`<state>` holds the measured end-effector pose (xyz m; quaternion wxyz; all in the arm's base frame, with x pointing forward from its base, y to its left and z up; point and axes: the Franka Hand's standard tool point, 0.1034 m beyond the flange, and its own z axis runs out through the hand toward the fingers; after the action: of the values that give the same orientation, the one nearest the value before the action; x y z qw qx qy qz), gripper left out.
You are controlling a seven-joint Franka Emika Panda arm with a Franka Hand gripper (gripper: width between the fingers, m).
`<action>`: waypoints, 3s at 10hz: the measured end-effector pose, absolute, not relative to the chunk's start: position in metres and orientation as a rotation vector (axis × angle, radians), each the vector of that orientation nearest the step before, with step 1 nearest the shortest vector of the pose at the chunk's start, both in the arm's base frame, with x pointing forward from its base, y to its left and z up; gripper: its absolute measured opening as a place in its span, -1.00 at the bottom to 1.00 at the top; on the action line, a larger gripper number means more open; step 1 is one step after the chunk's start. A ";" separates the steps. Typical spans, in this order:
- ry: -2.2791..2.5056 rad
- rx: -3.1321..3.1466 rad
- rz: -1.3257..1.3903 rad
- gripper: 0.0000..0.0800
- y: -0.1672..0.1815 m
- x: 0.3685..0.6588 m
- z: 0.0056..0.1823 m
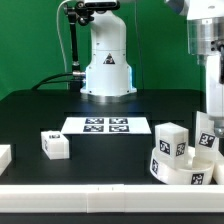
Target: Assemble stool
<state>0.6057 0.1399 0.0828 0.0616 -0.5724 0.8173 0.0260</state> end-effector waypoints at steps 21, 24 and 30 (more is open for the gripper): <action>0.799 -3.002 0.178 0.62 0.147 0.623 0.110; 0.243 -3.120 0.123 0.62 0.141 0.626 0.109; -0.592 -3.087 0.061 0.62 0.126 0.630 0.106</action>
Offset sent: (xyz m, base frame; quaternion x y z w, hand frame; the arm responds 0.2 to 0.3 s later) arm 0.0000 0.0000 0.0000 0.0000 0.0000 0.1938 0.9810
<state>0.6296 0.1261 0.1058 -0.0009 -0.9819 -0.1884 0.0193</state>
